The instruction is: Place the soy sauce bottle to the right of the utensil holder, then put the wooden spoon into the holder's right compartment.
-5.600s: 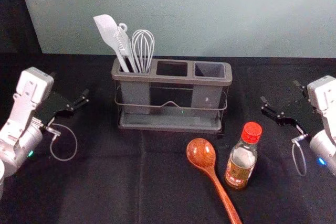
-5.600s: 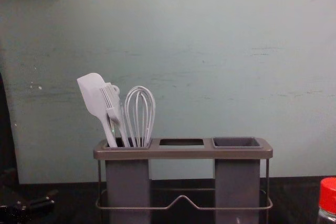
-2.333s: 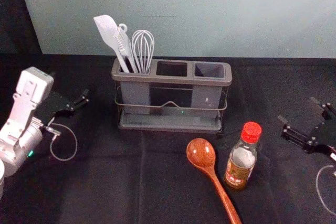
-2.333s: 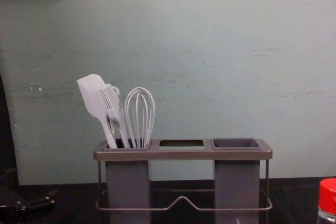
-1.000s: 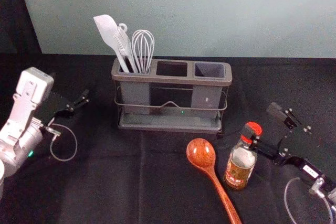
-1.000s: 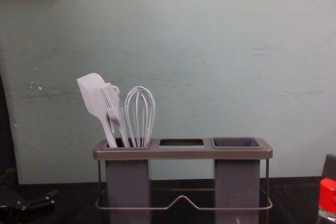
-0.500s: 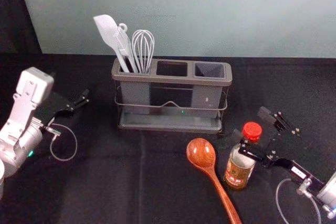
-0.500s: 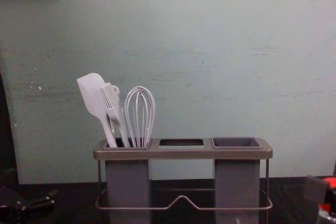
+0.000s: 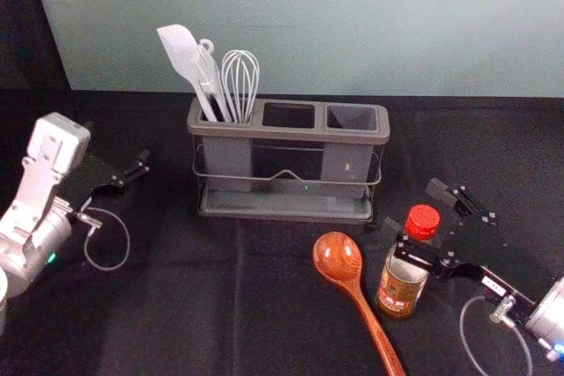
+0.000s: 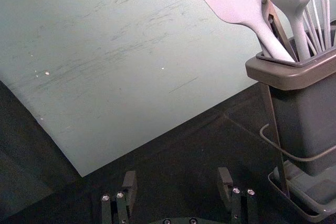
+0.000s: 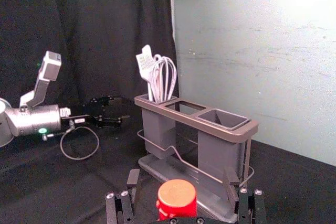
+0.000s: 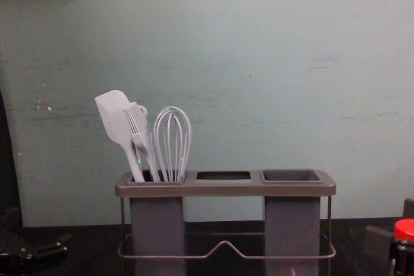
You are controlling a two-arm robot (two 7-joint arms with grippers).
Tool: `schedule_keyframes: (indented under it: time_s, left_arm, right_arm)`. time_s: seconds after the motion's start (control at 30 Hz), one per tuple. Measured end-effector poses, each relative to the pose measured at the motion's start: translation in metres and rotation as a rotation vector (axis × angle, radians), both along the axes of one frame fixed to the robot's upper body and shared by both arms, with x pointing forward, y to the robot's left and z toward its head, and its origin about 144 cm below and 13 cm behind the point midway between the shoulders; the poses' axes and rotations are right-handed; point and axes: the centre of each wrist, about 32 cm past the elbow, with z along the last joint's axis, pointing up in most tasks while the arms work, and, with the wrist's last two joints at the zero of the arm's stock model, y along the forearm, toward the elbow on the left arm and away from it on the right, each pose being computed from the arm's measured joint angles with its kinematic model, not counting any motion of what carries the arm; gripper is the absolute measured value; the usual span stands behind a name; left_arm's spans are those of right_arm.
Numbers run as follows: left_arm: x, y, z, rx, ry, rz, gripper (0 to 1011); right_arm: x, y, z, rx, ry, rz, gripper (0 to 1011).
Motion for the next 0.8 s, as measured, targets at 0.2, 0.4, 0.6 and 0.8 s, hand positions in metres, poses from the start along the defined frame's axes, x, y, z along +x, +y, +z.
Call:
schedule_keyframes:
  time_s: [0.2,0.4,0.6,0.8]
  left_arm:
    - [0.0000,0.0000,0.0000,0.000,0.000,0.000,1005]
    - [0.0000,0.0000,0.0000,0.000,0.000,0.000,1005]
    - [0.0000,0.0000,0.0001,0.000,0.000,0.000,1005]
    - [0.0000,0.0000,0.0000,0.000,0.000,0.000,1005]
  right_arm:
    - [0.0010,0.0008,0.0007,-0.017,-0.002,0.003,1003]
    - [0.0013,0.0014,0.0009,-0.023,-0.001,0.003,1002]
    - [0.0005,0.0015,0.0002,-0.025,0.001,0.004,1003]
    - [0.0006,0.0006,-0.0010,-0.029,0.001,0.000,1002]
